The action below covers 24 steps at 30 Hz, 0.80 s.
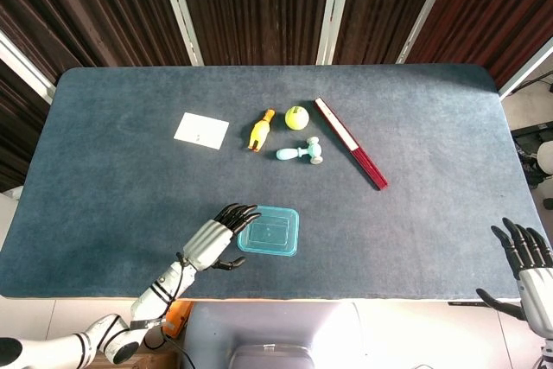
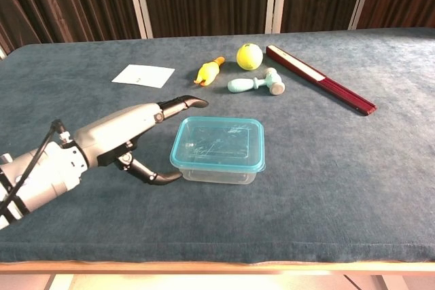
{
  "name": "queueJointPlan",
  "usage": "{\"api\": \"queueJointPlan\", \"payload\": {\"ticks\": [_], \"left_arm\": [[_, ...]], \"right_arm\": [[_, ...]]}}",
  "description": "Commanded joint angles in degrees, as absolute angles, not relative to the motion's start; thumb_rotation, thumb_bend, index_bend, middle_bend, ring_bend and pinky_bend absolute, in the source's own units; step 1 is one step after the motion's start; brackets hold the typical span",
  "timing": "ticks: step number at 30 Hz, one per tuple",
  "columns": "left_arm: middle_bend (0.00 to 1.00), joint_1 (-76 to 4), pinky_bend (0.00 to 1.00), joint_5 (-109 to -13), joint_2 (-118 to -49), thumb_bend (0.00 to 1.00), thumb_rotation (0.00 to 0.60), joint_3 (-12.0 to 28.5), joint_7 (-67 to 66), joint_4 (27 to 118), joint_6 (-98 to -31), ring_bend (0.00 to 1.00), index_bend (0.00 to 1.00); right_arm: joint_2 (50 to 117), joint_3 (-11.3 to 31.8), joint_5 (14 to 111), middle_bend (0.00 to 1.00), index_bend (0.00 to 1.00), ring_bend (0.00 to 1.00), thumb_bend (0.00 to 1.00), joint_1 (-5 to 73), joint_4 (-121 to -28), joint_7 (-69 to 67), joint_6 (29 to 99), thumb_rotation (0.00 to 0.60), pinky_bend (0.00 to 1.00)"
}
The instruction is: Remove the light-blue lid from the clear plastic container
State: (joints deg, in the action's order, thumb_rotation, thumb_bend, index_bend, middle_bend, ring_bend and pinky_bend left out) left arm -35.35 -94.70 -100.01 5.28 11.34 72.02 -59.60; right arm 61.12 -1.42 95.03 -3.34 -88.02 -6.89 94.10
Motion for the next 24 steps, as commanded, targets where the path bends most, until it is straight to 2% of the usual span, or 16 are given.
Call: {"api": "queueJointPlan", "payload": {"ticks": [1,13,24], "left_arm": [[0.00,-36.5,0.00,-93.3,-101.0,0.26,0.600,5.7,10.6,71.1,-58.3,0.00,0.00],[0.00,-40.4,0.00,-89.1,-102.8,0.26,0.600,6.5,10.8,68.3,-53.7,0.00,0.00],[0.00,-42.8,0.00,-87.9,-103.3,0.26,0.600,6.7,10.3,67.2,-52.9,0.00,0.00]], "right_arm": [[60.9,-1.5,95.2,0.00,0.00,0.00,0.06,-3.5,-88.0,-7.4,94.5,0.600,0.00],[60.5,-1.4,95.4,0.00,0.00,0.00,0.06,-4.0,-87.7,-9.5,95.5,0.600,0.00],[60.4,-1.5,95.6,0.00,0.00,0.00,0.06,-3.9,-87.8,-9.3,95.1,0.600,0.00]]}}
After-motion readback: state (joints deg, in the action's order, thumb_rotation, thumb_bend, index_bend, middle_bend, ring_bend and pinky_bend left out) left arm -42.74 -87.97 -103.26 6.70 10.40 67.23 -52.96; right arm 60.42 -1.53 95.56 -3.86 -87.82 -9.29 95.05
